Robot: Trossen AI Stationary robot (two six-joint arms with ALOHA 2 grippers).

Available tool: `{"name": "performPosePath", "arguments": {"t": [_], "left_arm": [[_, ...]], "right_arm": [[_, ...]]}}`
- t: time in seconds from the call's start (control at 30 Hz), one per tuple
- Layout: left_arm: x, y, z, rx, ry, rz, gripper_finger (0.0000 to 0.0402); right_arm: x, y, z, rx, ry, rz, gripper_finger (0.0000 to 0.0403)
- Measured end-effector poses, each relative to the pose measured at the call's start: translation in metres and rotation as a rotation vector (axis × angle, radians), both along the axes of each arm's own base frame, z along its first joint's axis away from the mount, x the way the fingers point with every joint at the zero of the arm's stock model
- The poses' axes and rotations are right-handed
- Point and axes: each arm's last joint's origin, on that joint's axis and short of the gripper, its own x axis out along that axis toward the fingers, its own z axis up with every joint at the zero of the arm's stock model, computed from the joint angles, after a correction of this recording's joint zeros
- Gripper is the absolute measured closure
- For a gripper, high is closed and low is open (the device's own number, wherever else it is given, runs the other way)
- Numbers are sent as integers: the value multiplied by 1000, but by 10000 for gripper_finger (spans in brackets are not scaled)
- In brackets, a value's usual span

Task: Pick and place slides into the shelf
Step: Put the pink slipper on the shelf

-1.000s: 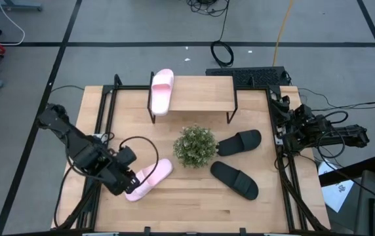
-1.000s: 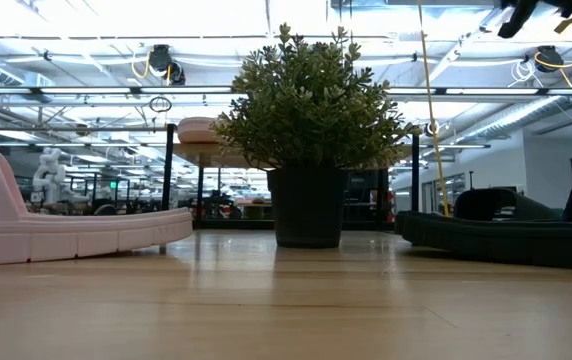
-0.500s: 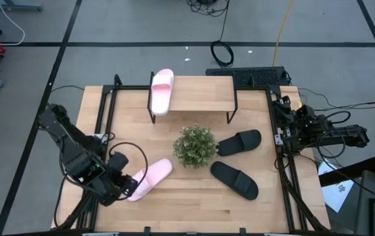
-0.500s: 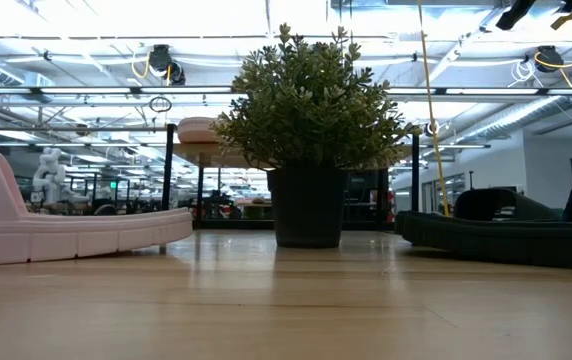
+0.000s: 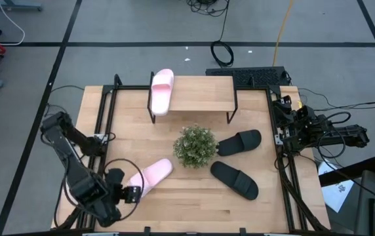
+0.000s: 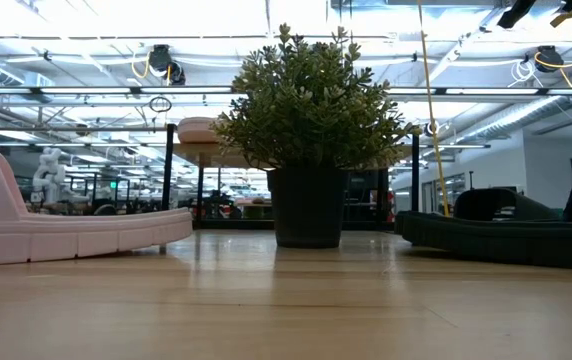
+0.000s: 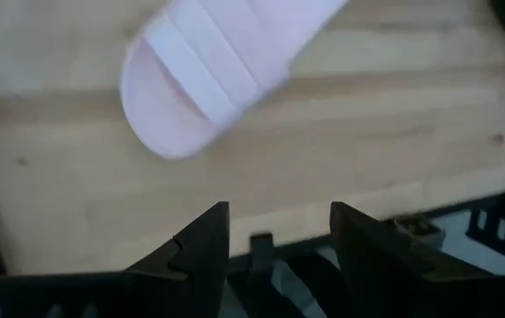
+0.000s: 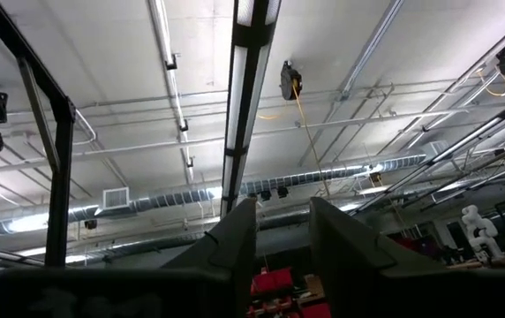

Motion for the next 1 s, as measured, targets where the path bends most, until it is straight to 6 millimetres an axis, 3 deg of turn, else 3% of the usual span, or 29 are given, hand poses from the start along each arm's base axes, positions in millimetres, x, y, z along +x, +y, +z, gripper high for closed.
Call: {"name": "performPosePath", "arguments": {"t": [0.27, 0.6, 0.87, 1.0], "left_arm": [[27, -15, -29, 57, -31, 38, 210], [18, -19, -45, 139, 132, -5, 210], [19, -15, -45, 155, 156, -13, 210], [27, -6, -44, 249, 136, -168, 211]], "right_arm": [[0, 0, 0, -22, -2, -2, 303], [-3, 0, 3, -24, -37, -6, 303], [-3, 0, 3, -25, -36, -7, 303], [-3, 0, 3, -39, -31, -24, 303]]}}
